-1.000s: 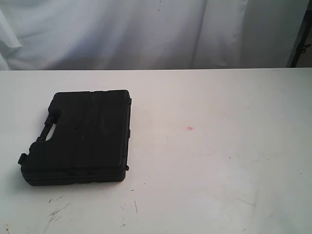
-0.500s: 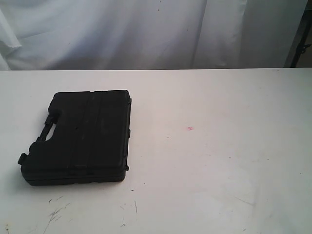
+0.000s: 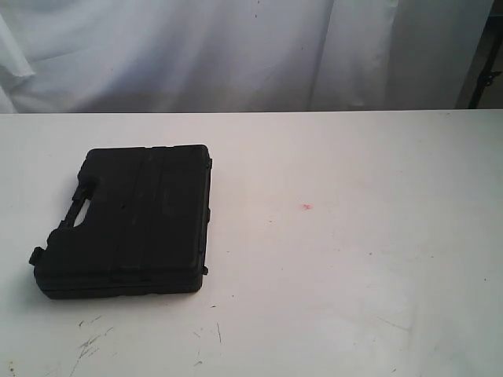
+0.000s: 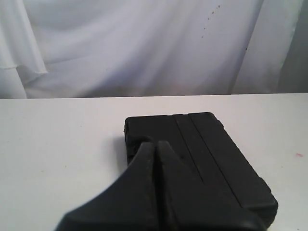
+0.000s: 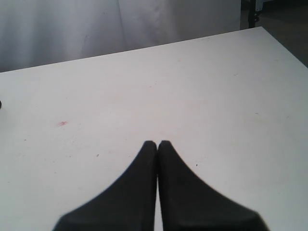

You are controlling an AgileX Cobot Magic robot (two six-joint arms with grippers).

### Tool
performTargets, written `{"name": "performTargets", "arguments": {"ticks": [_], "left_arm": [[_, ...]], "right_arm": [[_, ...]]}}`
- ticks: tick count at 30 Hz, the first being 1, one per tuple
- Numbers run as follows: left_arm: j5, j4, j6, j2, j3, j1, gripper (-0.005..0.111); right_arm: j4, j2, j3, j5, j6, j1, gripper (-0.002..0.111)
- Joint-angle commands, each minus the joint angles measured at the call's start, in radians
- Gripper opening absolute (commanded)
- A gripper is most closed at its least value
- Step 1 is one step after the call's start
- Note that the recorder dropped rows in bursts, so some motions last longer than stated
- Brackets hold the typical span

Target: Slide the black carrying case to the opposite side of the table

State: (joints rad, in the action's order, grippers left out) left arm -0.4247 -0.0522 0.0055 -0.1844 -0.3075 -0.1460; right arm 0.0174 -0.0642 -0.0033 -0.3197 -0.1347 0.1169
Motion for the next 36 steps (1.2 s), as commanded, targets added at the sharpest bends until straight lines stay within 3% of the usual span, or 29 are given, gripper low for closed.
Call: {"name": "performTargets", "arguments": {"ticks": [1, 3, 6, 14, 36], "left_arm": [[0.045, -0.049, 0.017, 0.096, 0.099, 0.057, 0.000], [0.078, -0.064, 0.017, 0.137, 0.145, 0.113, 0.000], [0.088, -0.066, 0.017, 0.184, 0.210, 0.146, 0.000], [0.092, -0.079, -0.006, 0.184, 0.308, 0.146, 0.000], [0.119, -0.081, -0.006, 0.184, 0.308, 0.146, 0.000]], "right_arm": [[0.003, 0.006, 0.003, 0.005, 0.005, -0.008, 0.000], [0.003, 0.006, 0.003, 0.005, 0.005, -0.008, 0.000], [0.003, 0.006, 0.003, 0.005, 0.005, -0.008, 0.000], [0.003, 0.006, 0.003, 0.005, 0.005, -0.008, 0.000], [0.003, 0.006, 0.003, 0.005, 0.005, -0.008, 0.000]]}}
